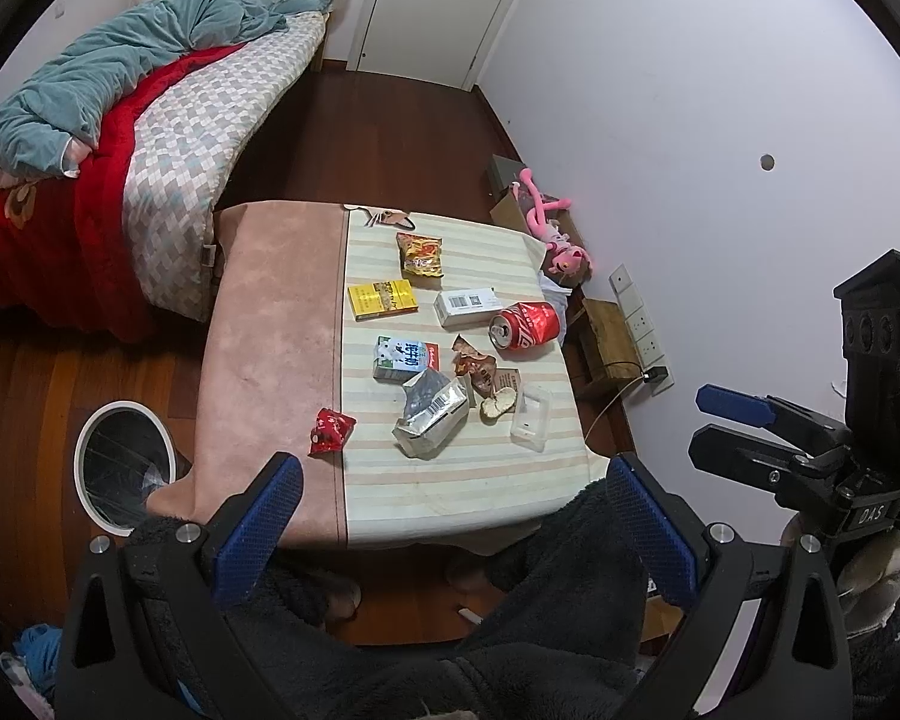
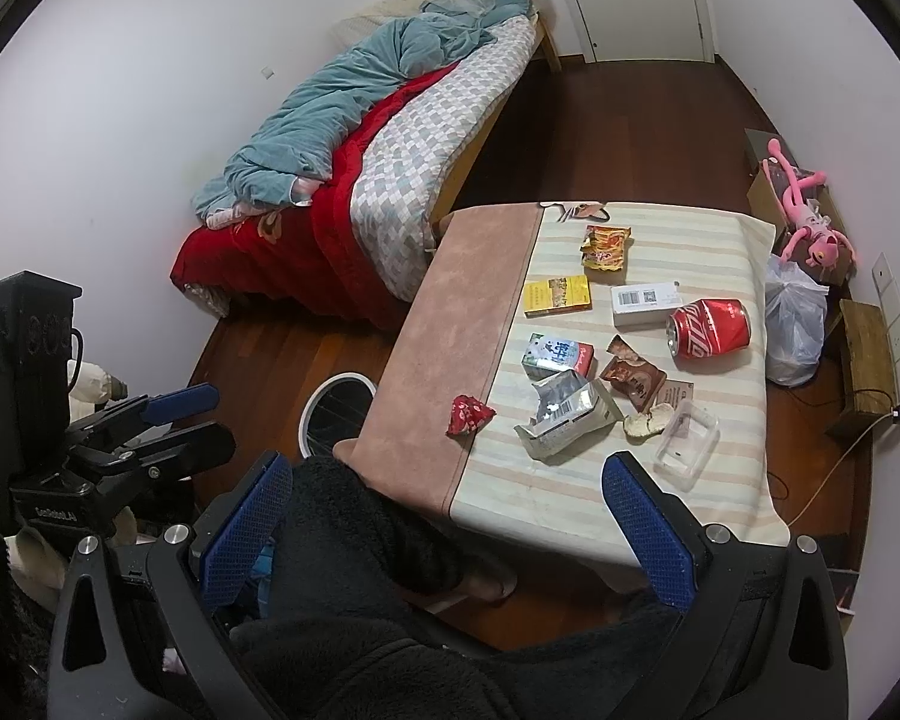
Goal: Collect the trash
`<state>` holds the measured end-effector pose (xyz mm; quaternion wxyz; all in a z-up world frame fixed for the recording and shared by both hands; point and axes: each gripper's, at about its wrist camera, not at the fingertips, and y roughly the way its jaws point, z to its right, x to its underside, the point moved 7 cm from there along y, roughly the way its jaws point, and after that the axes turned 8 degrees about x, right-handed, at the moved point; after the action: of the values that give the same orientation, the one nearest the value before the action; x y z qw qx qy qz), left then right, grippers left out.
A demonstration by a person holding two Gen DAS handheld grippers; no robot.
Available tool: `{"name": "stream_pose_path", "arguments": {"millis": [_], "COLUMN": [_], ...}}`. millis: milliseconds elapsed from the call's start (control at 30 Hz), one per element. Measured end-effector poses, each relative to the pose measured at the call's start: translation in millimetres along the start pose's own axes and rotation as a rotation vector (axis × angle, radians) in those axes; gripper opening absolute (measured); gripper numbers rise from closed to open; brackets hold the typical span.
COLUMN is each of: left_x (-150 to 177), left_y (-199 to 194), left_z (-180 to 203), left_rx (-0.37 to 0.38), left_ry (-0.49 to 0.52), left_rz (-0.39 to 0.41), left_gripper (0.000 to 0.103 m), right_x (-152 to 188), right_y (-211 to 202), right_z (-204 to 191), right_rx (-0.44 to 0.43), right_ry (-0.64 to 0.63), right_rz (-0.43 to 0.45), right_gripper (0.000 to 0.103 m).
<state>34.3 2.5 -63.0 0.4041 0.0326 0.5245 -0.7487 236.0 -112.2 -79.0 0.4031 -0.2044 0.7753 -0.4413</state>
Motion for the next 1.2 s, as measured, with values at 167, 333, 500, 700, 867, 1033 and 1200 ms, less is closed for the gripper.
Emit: {"name": "stream_pose_path", "arguments": {"millis": [167, 333, 500, 700, 867, 1033, 1200], "left_x": [0.6, 0.9, 0.3, 0.3, -0.7, -3.4, -5.2], "left_y": [-0.5, 0.0, 0.2, 0.2, 0.1, -0.4, -2.7], "left_z": [-0.3, -0.6, -0.2, 0.1, 0.7, 2.4, 3.9], "left_rx": [-0.001, 0.000, -0.002, -0.003, -0.005, -0.006, -0.007], "left_ry": [-0.001, 0.000, -0.001, 0.001, 0.005, 0.010, 0.013], "left_rz": [0.001, 0.002, 0.002, 0.001, 0.003, 0.004, 0.006], "left_gripper": [0.103, 0.103, 0.103, 0.103, 0.103, 0.103, 0.103], "right_x": [-0.2, -0.4, -0.3, -0.4, -0.5, -0.4, 0.0], "right_y": [0.5, 0.1, 0.6, 0.2, 0.4, 0.8, 0.2], "right_z": [-1.4, -0.7, -2.4, -0.5, -0.8, -0.8, -0.7], "right_rx": [-0.001, 0.000, 0.000, 0.000, 0.003, 0.001, 0.002], "right_ry": [-0.001, 0.002, 0.002, 0.001, 0.000, 0.002, 0.000], "right_rz": [-0.001, 0.000, 0.000, -0.001, 0.001, 0.000, 0.000], "right_gripper": [0.103, 0.103, 0.103, 0.103, 0.103, 0.103, 0.103]}}
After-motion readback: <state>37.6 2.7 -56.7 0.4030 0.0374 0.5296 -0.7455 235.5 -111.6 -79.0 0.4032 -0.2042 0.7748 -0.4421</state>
